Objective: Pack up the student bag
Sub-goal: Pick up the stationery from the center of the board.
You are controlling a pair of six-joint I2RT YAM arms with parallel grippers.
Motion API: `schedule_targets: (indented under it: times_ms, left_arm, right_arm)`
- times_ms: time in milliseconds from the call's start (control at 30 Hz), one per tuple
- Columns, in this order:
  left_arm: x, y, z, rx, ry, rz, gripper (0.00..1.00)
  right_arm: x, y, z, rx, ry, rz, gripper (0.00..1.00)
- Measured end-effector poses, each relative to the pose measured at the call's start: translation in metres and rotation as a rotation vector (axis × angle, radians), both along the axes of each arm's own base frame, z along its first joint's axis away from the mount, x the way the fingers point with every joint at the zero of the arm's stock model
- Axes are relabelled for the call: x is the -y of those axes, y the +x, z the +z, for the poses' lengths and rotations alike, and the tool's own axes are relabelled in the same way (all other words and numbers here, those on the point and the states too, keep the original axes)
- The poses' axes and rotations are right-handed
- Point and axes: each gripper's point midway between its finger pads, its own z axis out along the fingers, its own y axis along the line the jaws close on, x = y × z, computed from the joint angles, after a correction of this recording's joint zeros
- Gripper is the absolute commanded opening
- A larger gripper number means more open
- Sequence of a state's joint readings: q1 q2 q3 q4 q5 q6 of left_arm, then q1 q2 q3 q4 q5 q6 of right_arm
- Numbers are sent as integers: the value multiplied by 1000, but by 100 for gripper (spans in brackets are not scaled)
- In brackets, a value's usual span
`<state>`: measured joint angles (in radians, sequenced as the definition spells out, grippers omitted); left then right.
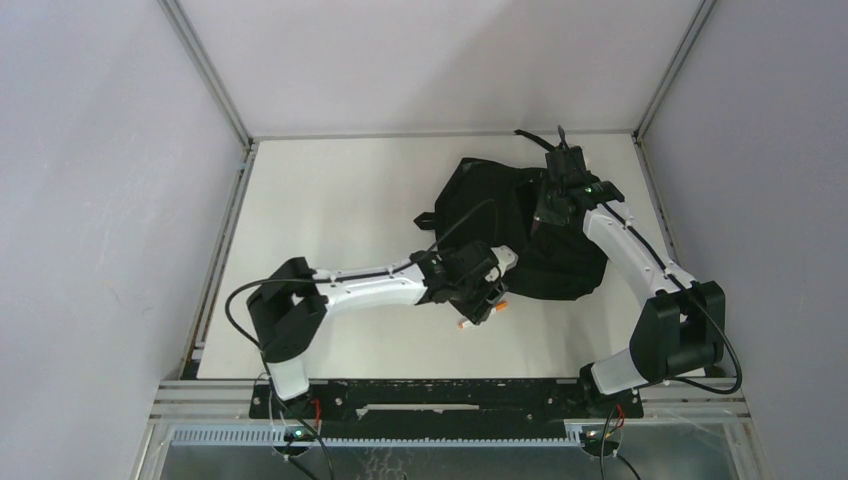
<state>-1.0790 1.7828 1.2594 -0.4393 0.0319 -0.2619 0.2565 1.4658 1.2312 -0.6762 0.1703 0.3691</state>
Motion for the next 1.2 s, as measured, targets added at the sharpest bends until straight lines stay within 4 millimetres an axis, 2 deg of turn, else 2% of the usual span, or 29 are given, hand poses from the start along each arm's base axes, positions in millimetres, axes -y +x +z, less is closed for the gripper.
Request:
schedule_targets:
  times_ms: [267, 367, 467, 533, 667, 700, 833, 1033, 1100, 1200]
  left_arm:
    - [-8, -10, -53, 5, 184, -22, 71]
    - [-1, -4, -54, 24, 198, -23, 71]
    - [4, -1, -56, 27, 206, -23, 62]
    - [6, 0, -56, 27, 215, -27, 52]
    - [11, 2, -56, 21, 221, -35, 42]
    - [12, 2, -56, 19, 221, -39, 37]
    - [13, -1, -57, 5, 219, -48, 2]
    - [11, -5, -55, -40, 187, -50, 0]
    - [1, -10, -54, -73, 173, -41, 0]
    - [-24, -11, -45, -126, 152, 14, 0]
  right_arm:
    - [0, 0, 0, 0, 0, 0, 0]
    - [0, 0, 0, 0, 0, 0, 0]
    - [0, 0, 0, 0, 0, 0, 0]
    - [0, 0, 0, 0, 0, 0, 0]
    - [0, 0, 0, 0, 0, 0, 0]
    - [0, 0, 0, 0, 0, 0, 0]
    - [0, 0, 0, 0, 0, 0, 0]
    - [0, 0, 0, 0, 0, 0, 0]
    - [0, 0, 0, -1, 0, 0, 0]
    - [0, 0, 1, 2, 0, 0, 0]
